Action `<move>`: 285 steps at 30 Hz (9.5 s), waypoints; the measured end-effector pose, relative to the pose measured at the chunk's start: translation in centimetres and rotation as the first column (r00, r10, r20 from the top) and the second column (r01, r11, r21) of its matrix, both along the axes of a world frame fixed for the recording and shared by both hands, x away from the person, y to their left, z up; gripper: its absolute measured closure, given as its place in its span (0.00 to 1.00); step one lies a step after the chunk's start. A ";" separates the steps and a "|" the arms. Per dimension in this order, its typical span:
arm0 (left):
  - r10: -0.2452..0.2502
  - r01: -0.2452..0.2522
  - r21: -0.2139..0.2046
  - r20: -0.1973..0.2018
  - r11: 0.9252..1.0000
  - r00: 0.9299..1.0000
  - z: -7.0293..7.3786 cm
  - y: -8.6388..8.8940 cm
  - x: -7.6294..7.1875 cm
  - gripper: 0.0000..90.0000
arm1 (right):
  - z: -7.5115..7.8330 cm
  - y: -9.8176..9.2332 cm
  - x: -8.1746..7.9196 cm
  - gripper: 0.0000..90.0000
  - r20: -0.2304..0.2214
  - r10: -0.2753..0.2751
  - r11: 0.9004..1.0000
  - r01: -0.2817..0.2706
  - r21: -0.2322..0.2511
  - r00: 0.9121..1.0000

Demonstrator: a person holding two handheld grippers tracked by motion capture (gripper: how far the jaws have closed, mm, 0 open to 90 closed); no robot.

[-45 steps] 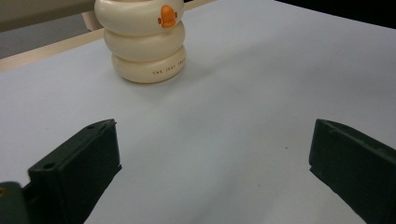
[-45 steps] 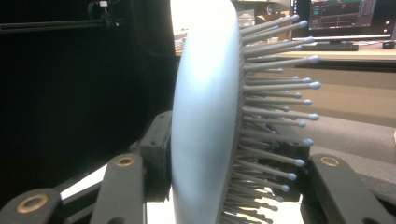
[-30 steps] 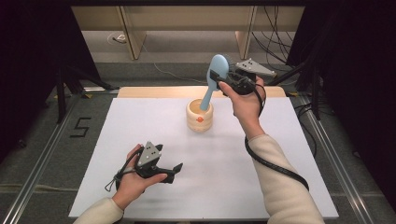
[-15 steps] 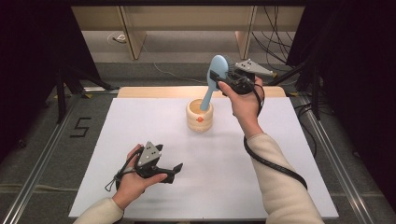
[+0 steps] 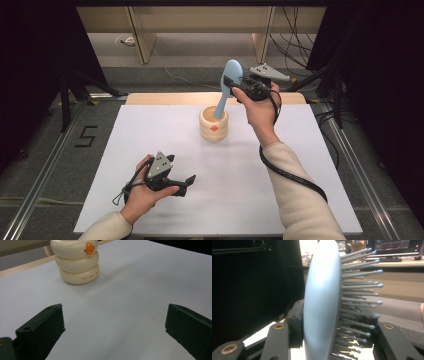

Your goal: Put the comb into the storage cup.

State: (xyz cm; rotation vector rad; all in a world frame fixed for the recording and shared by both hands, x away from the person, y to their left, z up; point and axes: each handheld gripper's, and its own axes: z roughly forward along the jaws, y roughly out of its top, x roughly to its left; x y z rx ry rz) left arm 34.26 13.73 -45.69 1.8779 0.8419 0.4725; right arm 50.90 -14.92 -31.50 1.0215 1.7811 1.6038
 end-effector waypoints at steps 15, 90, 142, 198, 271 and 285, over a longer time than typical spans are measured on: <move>0.001 -0.001 -0.001 -0.001 1.000 1.000 0.0 0.0 0.0 0.02 | -0.5 0.3 0.4 0.57 -0.014 -0.001 1.000 0.001 -0.003 1.000; -0.026 0.026 0.004 0.003 1.000 1.000 0.0 -0.8 -0.3 0.02 | -2.5 2.4 1.4 0.57 -0.038 -0.003 1.000 0.003 -0.005 0.999; -0.020 0.020 -0.008 0.000 1.000 1.000 0.0 -0.7 -0.2 0.02 | -4.5 2.6 3.0 0.56 -0.085 -0.037 0.999 0.036 -0.013 0.996; -0.021 0.021 -0.006 0.000 1.000 1.000 0.1 -0.7 -0.1 0.02 | -7.2 2.4 3.9 0.56 -0.144 -0.084 0.996 0.084 -0.008 0.986; -0.022 0.022 -0.002 0.002 1.000 1.000 0.0 -0.7 -0.1 0.03 | -9.4 0.6 4.7 0.51 -0.255 -0.094 0.985 0.128 0.118 0.962; -0.017 0.017 -0.003 0.001 1.000 1.000 -0.1 -0.7 0.0 0.03 | -9.5 -0.1 4.8 0.47 -0.282 -0.092 0.981 0.135 0.137 0.955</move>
